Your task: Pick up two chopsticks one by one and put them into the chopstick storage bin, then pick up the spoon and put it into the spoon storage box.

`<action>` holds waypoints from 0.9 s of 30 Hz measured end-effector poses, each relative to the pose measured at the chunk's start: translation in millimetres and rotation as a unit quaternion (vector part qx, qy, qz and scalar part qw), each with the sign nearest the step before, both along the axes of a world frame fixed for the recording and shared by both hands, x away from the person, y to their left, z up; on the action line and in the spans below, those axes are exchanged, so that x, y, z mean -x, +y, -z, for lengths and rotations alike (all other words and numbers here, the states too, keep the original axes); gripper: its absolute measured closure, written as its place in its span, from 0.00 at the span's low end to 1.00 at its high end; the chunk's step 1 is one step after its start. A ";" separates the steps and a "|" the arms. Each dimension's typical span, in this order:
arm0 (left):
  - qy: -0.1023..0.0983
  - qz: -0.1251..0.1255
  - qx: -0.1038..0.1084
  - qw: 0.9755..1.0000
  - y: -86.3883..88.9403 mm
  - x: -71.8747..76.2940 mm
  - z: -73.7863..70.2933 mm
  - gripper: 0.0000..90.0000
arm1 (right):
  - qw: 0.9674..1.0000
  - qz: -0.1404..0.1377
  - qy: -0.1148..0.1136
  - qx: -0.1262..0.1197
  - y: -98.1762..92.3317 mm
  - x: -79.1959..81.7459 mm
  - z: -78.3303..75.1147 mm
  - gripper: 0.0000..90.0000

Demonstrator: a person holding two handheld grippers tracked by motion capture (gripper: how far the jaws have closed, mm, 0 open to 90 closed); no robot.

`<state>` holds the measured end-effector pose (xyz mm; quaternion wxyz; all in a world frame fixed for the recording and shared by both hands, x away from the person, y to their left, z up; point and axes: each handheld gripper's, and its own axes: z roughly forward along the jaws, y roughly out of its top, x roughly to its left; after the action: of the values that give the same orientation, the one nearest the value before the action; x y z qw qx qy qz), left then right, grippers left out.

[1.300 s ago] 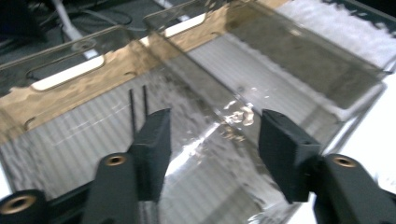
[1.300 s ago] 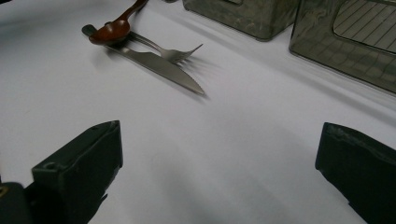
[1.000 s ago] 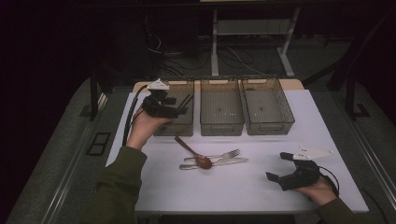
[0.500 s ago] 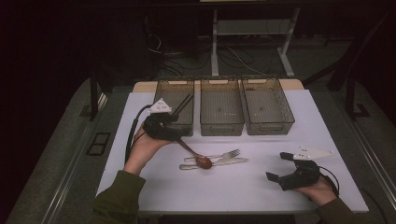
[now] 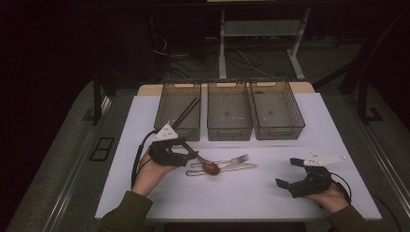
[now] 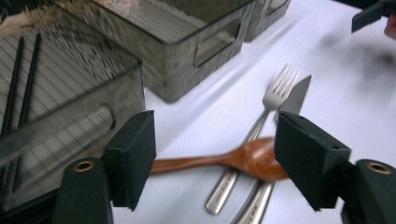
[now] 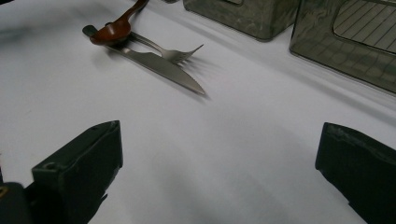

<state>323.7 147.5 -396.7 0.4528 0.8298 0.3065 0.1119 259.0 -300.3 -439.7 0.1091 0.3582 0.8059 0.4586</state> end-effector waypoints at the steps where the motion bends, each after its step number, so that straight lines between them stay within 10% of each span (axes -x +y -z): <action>1: 0.001 -0.001 -0.001 1.000 0.5 0.5 2.2 0.36 | 1.000 0.000 0.000 0.000 0.0 0.0 0.1 0.00; 17: 0.025 0.001 -0.027 0.999 -0.8 -13.9 20.7 0.97 | 1.000 -0.004 0.001 0.000 2.8 -1.6 0.3 0.00; 27: 0.037 0.010 -0.049 0.998 -16.3 -31.7 29.6 0.99 | 1.000 -0.003 -0.001 0.003 5.6 0.5 -0.8 0.00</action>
<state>355.4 131.2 -426.3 0.4010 0.8576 0.3089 0.0911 258.5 -294.7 -438.9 0.1096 0.3545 0.8084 0.4569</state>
